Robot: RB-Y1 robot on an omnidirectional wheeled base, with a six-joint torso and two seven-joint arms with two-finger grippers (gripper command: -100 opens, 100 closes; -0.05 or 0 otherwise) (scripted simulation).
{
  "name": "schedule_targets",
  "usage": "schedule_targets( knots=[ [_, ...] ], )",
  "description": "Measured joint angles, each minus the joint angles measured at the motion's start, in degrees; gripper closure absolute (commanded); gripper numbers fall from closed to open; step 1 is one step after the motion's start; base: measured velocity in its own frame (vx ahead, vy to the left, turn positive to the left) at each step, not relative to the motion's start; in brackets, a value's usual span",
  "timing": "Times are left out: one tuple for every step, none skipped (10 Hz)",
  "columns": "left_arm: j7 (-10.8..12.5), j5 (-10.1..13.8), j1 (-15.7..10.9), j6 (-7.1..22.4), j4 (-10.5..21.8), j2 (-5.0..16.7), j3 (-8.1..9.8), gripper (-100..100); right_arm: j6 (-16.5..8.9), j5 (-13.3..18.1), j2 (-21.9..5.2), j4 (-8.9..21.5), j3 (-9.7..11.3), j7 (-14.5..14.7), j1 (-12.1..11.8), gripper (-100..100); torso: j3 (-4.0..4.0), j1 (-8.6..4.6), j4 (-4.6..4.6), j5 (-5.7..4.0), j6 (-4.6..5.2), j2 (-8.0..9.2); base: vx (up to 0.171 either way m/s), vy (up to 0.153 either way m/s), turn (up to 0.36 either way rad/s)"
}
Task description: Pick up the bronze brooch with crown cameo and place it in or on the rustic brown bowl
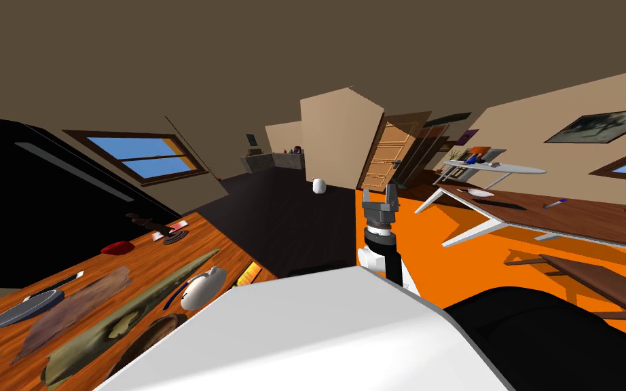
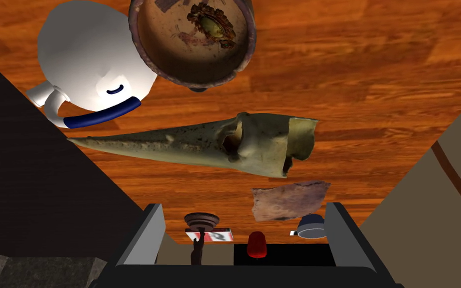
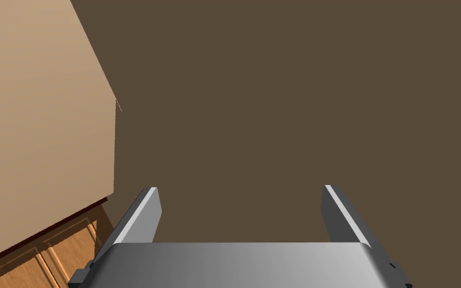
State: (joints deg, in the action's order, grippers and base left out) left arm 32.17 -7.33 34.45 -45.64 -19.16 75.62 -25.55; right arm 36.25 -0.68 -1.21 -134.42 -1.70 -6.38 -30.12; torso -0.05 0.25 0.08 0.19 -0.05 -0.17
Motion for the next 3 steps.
schedule_targets(
  knots=[
    [0.0, 0.0, 0.0, 0.0, 0.0, 0.0, 0.00, 0, 0.0, 0.0, 0.0, 0.0, 0.0, 0.0, 0.0, 0, 0.00, 0.00, 0.00, 0.00, 0.00, 0.00, 0.000, 0.000, 0.000],
    [0.0, 0.0, 0.0, 0.0, 0.0, 0.0, 0.00, 0, 0.0, 0.0, 0.0, 0.0, 0.0, 0.0, 0.0, 0, 0.00, 0.00, 0.00, 0.00, 0.00, 0.00, 0.000, 0.000, 0.000],
    [0.0, 0.0, 0.0, 0.0, 0.0, 0.0, 0.00, 0, 0.0, 0.0, 0.0, 0.0, 0.0, 0.0, 0.0, 0, 0.00, 0.00, 0.00, 0.00, 0.00, 0.00, 0.000, 0.000, 0.000]
  ],
)
